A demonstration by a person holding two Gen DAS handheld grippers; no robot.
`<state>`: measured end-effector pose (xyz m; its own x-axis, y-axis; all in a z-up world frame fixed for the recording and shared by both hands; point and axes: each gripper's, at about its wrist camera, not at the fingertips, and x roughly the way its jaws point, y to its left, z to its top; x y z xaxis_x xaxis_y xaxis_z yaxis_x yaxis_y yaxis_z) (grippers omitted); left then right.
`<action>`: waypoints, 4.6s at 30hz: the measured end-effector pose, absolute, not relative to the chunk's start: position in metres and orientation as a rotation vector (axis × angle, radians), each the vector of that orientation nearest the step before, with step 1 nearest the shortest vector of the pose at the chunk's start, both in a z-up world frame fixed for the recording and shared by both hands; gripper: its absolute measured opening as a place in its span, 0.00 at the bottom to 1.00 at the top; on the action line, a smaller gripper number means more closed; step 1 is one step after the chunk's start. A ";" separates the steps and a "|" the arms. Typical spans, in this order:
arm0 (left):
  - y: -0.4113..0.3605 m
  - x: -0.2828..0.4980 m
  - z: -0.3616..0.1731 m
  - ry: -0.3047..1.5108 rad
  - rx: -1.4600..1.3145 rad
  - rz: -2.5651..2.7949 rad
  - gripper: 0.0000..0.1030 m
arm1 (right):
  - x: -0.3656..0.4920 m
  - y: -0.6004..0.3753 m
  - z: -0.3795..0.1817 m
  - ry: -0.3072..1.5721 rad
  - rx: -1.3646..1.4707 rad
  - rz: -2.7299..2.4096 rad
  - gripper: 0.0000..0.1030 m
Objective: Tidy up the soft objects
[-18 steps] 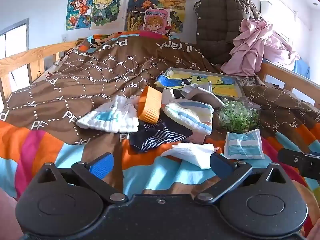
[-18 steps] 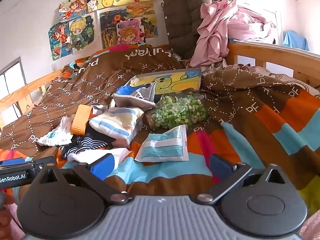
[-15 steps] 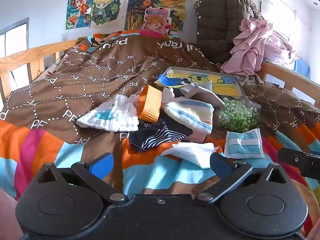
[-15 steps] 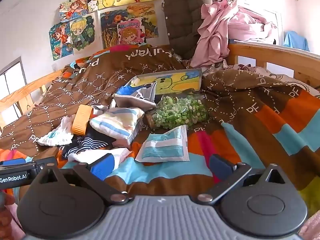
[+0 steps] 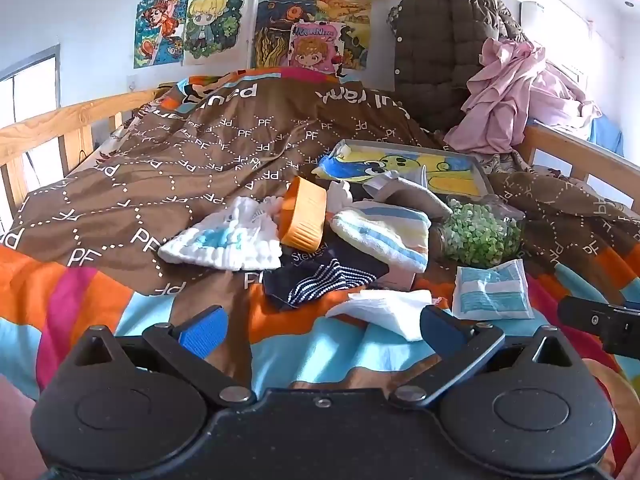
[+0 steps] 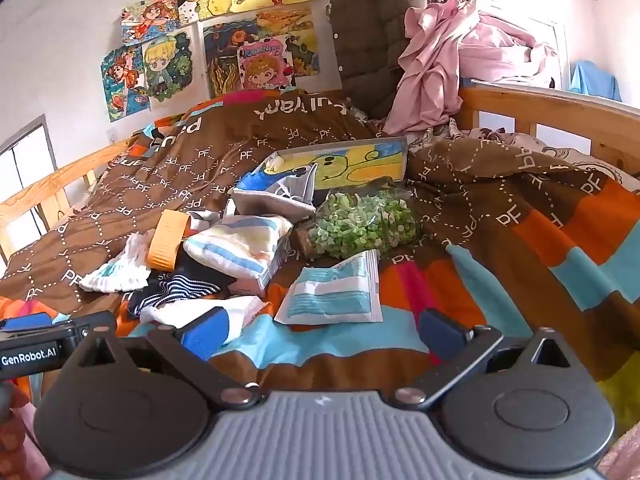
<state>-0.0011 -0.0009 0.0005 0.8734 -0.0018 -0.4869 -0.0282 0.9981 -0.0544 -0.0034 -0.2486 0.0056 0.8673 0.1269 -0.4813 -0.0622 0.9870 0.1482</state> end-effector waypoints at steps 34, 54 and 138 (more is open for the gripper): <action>-0.001 -0.002 0.000 0.512 -0.060 0.016 0.99 | -0.004 -0.250 0.006 0.510 0.134 0.103 1.00; -0.001 -0.002 0.001 0.511 -0.065 0.017 0.99 | -0.004 -0.248 0.008 0.507 0.133 0.105 1.00; -0.030 0.127 -0.044 0.717 0.002 -0.508 0.13 | 0.125 -0.256 -0.030 0.658 0.047 0.387 0.13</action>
<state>0.1270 -0.0299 -0.0435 0.6383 -0.4448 -0.6283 0.4458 0.8790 -0.1693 0.1253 -0.2559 -0.0299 0.7227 0.3654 -0.5867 -0.3359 0.9275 0.1638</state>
